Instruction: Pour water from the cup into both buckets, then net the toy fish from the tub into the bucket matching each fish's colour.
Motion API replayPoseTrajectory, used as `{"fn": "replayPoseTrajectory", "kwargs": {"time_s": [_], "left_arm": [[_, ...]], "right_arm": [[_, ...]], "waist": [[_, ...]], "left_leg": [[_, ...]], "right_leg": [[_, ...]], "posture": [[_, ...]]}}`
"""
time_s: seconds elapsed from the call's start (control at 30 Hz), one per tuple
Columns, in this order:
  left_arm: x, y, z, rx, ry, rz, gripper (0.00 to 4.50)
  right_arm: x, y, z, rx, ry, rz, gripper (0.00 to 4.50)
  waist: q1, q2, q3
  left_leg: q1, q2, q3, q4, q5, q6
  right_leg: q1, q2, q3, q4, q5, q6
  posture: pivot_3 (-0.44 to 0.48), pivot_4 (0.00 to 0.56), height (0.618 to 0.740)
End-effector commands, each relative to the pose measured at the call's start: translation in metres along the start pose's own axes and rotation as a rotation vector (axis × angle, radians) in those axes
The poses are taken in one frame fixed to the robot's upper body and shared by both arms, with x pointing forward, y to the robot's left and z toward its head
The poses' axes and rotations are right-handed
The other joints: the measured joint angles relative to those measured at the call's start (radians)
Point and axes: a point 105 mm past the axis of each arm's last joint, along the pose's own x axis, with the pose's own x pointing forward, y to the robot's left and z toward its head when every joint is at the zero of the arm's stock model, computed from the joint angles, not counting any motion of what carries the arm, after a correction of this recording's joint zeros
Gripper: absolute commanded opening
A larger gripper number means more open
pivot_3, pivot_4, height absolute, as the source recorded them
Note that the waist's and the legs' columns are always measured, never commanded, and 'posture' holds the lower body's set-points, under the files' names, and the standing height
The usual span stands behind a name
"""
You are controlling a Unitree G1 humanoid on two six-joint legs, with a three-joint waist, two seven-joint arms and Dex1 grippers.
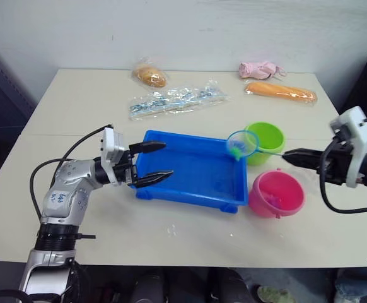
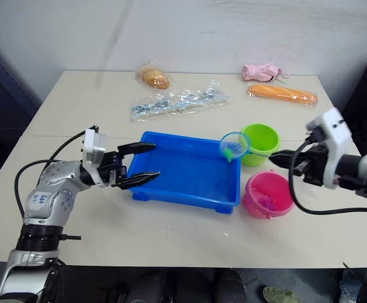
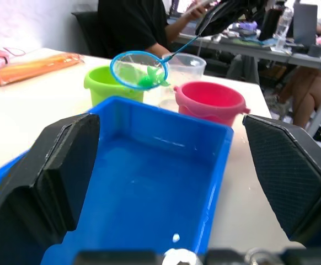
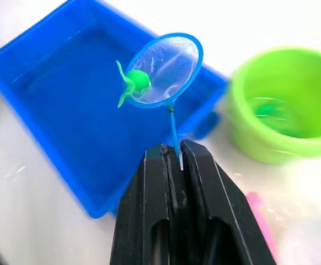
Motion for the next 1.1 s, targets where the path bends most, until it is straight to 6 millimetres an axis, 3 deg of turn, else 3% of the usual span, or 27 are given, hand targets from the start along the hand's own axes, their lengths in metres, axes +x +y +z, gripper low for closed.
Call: {"fn": "replayPoseTrajectory", "kwargs": {"time_s": [0.03,0.17,0.37,0.53,0.67,0.87,1.1], "left_arm": [[0.007,0.0,0.013,0.031,-0.042,-0.007,4.47],[0.014,-0.002,0.018,0.041,-0.073,-0.01,4.47],[0.016,-0.004,0.018,0.037,-0.074,-0.014,4.47],[0.016,-0.005,0.017,0.038,-0.063,-0.011,4.47],[0.018,-0.006,0.014,0.034,-0.058,-0.013,4.47],[0.019,-0.007,0.011,0.031,-0.053,-0.014,4.47],[0.019,-0.008,0.01,0.034,-0.055,-0.01,4.47]], "right_arm": [[-0.013,-0.024,0.009,-0.033,-0.07,-0.148,0.0],[-0.01,-0.048,0.009,-0.065,-0.124,-0.274,0.0],[0.008,-0.06,0.0,-0.22,-0.118,-0.365,0.0],[0.015,-0.061,-0.007,-0.388,-0.097,-0.392,0.0],[0.018,-0.059,-0.001,-0.528,-0.134,-0.423,0.0],[0.023,-0.045,-0.01,-0.836,-0.1,-0.357,0.0],[0.022,-0.049,-0.022,-1.209,-0.027,-0.391,0.0]], "waist": [[-0.002,0.0,0.0],[-0.005,0.0,0.0],[-0.01,0.0,0.0],[-0.007,0.0,0.0],[-0.005,0.0,0.0],[-0.004,0.0,0.0],[-0.004,0.0,0.0]], "left_leg": [[0.0,0.0,0.0,0.0,0.0,0.0],[0.0,0.0,0.002,0.0,0.0,0.0],[0.001,0.0,0.004,-0.001,0.0,-0.001],[0.001,0.001,0.008,-0.001,0.0,-0.001],[0.001,0.001,0.008,-0.001,0.0,-0.001],[0.001,0.001,0.009,-0.001,0.0,-0.001],[0.002,0.002,0.009,-0.001,0.001,-0.001]], "right_leg": [[0.0,0.0,0.0,0.0,0.0,0.0],[0.0,0.001,0.001,0.0,0.0,0.0],[-0.001,0.003,0.002,0.0,0.0,0.0],[-0.001,0.003,0.003,0.0,0.0,0.0],[-0.001,0.003,0.003,0.0,0.0,0.0],[-0.001,0.003,0.003,-0.001,0.0,0.0],[-0.001,0.003,0.003,-0.001,0.0,0.0]], "posture": [[0.0,0.15,0.74],[0.0,0.15,0.74],[0.0,0.15,0.74],[0.0,0.15,0.74],[0.0,0.15,0.74],[0.0,0.15,0.74],[0.0,0.15,0.74]]}}
